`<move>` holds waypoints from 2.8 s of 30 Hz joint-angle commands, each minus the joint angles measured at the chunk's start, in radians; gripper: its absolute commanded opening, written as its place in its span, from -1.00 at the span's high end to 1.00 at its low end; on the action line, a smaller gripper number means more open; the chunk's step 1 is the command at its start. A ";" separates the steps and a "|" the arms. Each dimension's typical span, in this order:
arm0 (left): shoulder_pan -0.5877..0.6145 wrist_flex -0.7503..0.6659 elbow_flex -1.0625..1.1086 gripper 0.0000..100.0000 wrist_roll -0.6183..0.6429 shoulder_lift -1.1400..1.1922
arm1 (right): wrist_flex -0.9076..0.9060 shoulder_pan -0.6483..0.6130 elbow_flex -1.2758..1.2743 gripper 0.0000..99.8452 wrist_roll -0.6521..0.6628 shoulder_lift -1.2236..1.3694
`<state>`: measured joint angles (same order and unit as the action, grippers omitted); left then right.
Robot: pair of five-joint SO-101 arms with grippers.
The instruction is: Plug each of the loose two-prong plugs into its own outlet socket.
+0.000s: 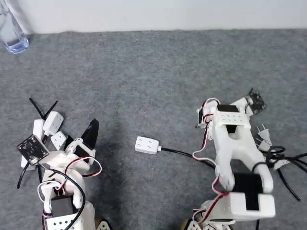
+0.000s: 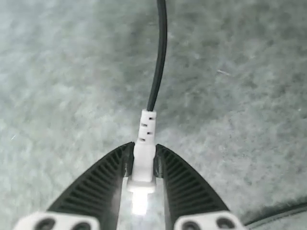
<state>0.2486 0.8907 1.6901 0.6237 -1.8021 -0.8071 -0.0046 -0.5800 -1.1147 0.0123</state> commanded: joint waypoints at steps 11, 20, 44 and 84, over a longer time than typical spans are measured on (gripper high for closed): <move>-0.009 0.006 -0.007 0.30 -0.008 -0.014 | 0.071 -0.038 0.018 0.13 0.061 0.073; -0.009 0.006 -0.007 0.30 -0.008 -0.014 | 0.062 -0.030 0.118 0.24 0.241 0.042; -0.009 0.005 -0.007 0.30 -0.008 -0.014 | -0.223 0.051 0.180 0.69 2.288 -0.064; -0.009 -0.003 -0.007 0.30 -0.008 -0.012 | -0.650 -0.054 0.663 0.44 2.859 0.364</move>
<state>0.2470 0.8907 1.6901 0.6237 -1.8021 -1.4223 -0.0445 0.0491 1.7300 0.3805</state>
